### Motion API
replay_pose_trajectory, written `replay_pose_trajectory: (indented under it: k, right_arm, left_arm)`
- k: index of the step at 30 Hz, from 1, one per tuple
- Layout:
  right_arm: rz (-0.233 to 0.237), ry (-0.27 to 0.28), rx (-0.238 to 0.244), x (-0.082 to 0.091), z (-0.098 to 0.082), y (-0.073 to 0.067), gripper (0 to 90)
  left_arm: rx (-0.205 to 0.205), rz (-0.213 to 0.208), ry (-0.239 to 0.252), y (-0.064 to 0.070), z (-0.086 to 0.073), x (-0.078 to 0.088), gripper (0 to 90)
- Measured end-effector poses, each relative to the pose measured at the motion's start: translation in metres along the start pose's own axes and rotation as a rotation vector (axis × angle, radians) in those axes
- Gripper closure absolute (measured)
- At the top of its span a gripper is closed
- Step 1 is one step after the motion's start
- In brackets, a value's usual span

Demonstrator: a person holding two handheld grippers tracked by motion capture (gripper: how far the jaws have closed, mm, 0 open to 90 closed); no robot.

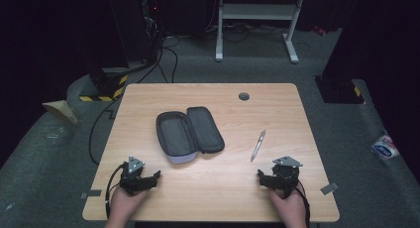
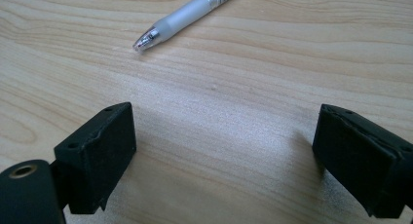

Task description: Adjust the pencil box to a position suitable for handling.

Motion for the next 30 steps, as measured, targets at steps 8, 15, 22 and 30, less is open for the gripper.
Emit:
replay_pose_trajectory:
  k: [8,15,22,30]
  right_arm:
    - [0.015,0.002,0.011,0.0015,-0.0015,0.0005,8.5]
    - [0.043,0.001,0.037,0.004,-0.004,0.0024,8.4]
    - [0.062,0.004,0.055,0.0086,-0.0087,0.0018,8.3]
    - [0.067,0.004,0.065,0.0092,-0.0094,0.002,8.4]
  left_arm:
    - [0.0,-0.001,-0.005,0.0001,0.0018,-0.0018,18.0]
    - [0.005,0.004,-0.002,0.0003,0.0019,-0.0019,19.0]
    - [0.014,0.003,0.003,-0.0008,0.0019,-0.0015,21.0]
    - [0.019,0.015,0.017,-0.0028,0.0022,-0.0003,32.8]
Point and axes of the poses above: each handheld gripper's, and its own axes: x roughly backward along the jaws, z roughly out of its top, y roughly to its right, the point moved 1 cm from there along -x, roughly forward along the jaws, and after that the axes turned 6 degrees about x, right-handed, at the moved point
